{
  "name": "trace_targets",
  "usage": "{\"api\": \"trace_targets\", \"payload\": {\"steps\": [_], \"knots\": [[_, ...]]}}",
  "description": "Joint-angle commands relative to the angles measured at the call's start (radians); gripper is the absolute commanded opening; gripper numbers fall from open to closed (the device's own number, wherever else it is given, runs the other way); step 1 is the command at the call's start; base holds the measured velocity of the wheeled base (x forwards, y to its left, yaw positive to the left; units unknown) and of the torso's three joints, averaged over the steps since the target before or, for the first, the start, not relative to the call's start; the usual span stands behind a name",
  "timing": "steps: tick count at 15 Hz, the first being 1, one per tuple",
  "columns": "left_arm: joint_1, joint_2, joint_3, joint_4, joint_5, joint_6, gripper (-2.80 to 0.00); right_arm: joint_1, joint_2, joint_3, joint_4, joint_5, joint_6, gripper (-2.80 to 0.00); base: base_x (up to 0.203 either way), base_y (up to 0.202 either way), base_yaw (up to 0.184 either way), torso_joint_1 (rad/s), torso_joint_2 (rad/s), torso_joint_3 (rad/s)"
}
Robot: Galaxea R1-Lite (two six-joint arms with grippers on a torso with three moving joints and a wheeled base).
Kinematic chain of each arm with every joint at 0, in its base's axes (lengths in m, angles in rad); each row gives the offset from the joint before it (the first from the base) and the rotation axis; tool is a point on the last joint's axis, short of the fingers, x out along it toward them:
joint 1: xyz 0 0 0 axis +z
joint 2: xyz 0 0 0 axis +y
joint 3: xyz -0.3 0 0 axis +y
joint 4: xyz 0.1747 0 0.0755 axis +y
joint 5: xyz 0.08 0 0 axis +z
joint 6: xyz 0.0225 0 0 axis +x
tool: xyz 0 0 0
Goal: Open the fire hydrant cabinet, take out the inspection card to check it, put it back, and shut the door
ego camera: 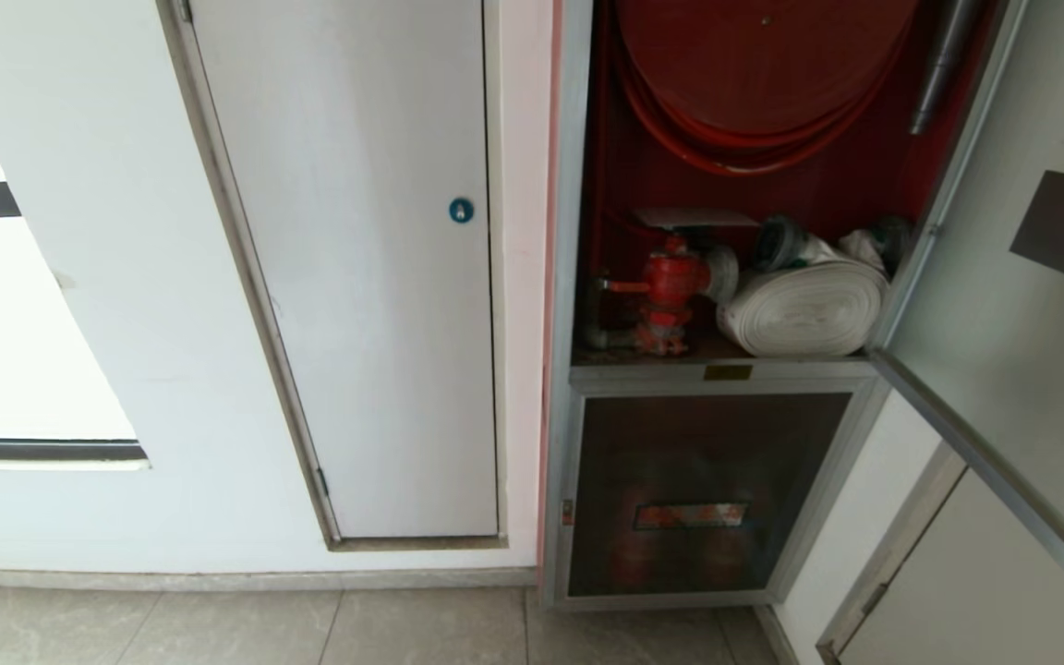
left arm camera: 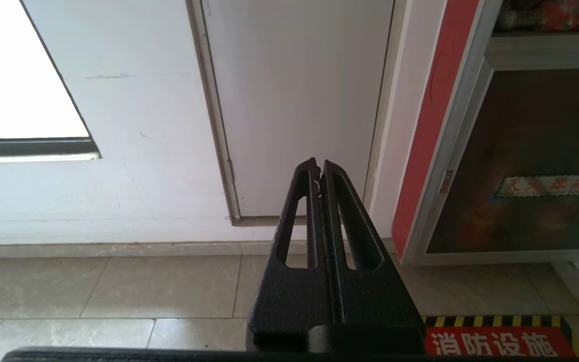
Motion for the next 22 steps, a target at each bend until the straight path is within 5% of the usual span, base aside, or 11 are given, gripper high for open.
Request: {"api": "trace_targets", "payload": {"steps": [1,3,9,17,22], "knots": [[0.000,0.001,0.012,0.000,0.000,0.000,-2.80,0.023,-0.017,0.010,-0.005,0.083,-0.001,-2.80,0.000,0.000,0.000,0.000,0.00,0.000],[0.000,0.001,0.011,0.000,0.000,0.000,-2.80,0.123,-0.047,0.027,0.000,0.150,-0.004,-2.80,0.000,0.000,0.000,0.000,0.00,0.000],[0.000,0.001,0.011,0.000,0.000,0.000,-2.80,0.549,-0.256,0.150,0.009,0.170,-0.006,-2.80,0.000,0.000,0.000,0.000,0.00,0.000],[0.000,0.001,0.011,0.000,0.000,0.000,-2.80,0.737,-0.744,0.239,0.409,0.174,-0.012,-2.80,0.000,0.000,0.000,0.000,0.00,0.000],[0.000,0.001,0.012,0.000,0.000,0.000,-2.80,0.766,-0.999,0.256,0.745,0.176,-0.013,-2.80,0.000,0.000,0.000,0.000,0.00,0.000]]}}
